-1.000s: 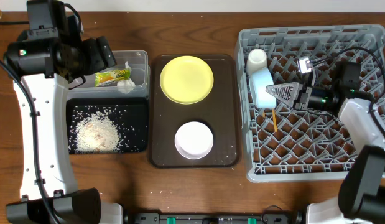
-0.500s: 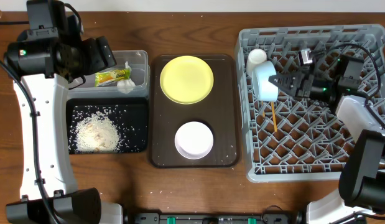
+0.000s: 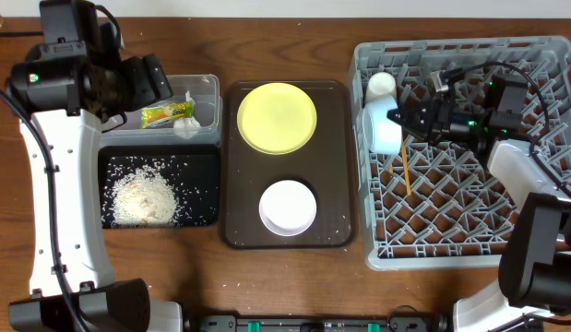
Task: Sort waste into correct bins and load items into the dishwasher rack
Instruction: 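Lower the blue bowl into the rack and open the right gripper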
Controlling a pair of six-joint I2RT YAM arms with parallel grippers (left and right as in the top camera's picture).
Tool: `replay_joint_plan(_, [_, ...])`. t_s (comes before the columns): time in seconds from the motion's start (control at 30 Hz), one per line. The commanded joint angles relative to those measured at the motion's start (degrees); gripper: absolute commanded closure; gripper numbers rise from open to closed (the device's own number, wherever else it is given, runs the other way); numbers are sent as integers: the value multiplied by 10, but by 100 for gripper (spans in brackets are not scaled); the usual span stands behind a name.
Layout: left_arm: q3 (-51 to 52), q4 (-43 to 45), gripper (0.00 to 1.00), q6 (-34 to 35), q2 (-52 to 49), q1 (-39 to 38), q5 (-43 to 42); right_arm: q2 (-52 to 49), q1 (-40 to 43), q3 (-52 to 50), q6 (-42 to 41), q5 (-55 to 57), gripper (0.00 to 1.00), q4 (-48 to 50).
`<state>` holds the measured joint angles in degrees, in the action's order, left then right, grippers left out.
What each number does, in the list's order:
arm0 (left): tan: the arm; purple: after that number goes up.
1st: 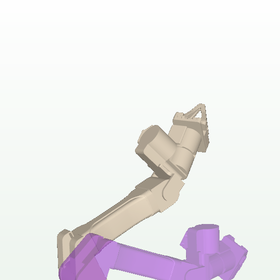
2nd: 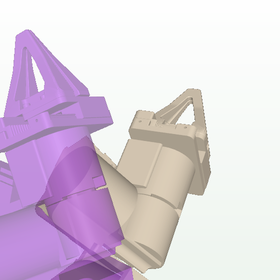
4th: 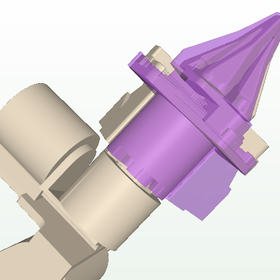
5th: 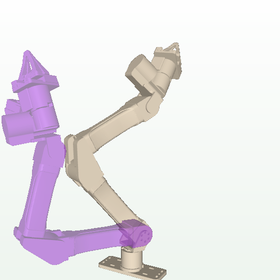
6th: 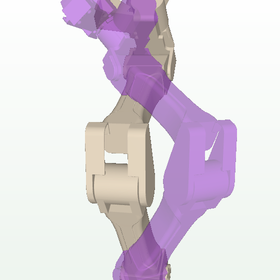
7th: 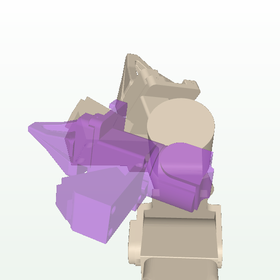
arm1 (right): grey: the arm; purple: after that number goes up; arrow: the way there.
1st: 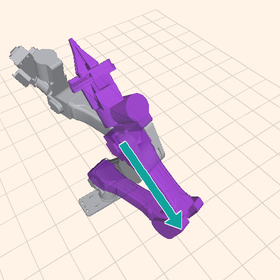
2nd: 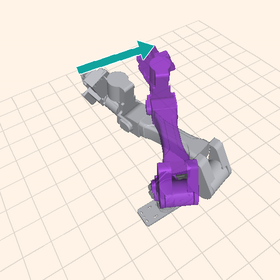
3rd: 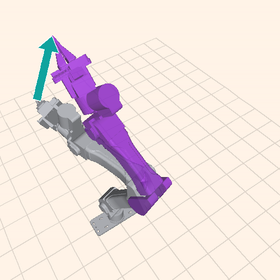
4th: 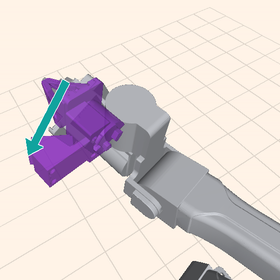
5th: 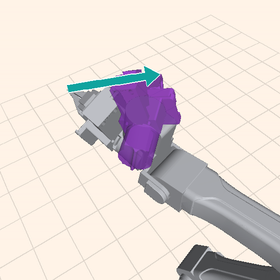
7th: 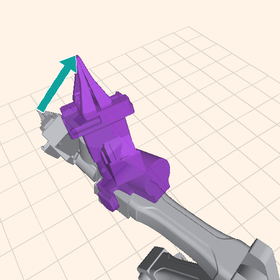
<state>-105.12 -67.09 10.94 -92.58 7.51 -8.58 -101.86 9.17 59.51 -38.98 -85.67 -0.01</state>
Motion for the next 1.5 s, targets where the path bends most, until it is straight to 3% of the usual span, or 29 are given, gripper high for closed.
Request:
replay_joint_plan(0.0, [-7,-2,7,7,1,2,7,-11,-7,-1,-34,17,99,2])
replay_joint_plan(0.33, [-7,-2,7,7,1,2,7,-11,2,-3,17,38,98,-1])
replay_joint_plan(0.43, [-7,-2,7,7,1,2,7,-11,14,-3,39,38,94,-16])
replay_joint_plan(0.6, [-7,-2,7,7,1,2,7,-11,41,-3,70,38,84,-28])
replay_joint_plan(0.8, [-7,-2,7,7,1,2,7,-11,73,-3,102,38,60,-28])
replay_joint_plan(0.97, [-7,-2,7,7,1,2,7,-11,99,-3,119,45,49,-28])
replay_joint_plan(1.2, [-7,-2,7,7,1,2,7,-7,113,-3,119,109,50,-23])
replay_joint_plan(1.47, [-7,-2,7,7,1,2,7,47,103,-2,148,262,59,-43])
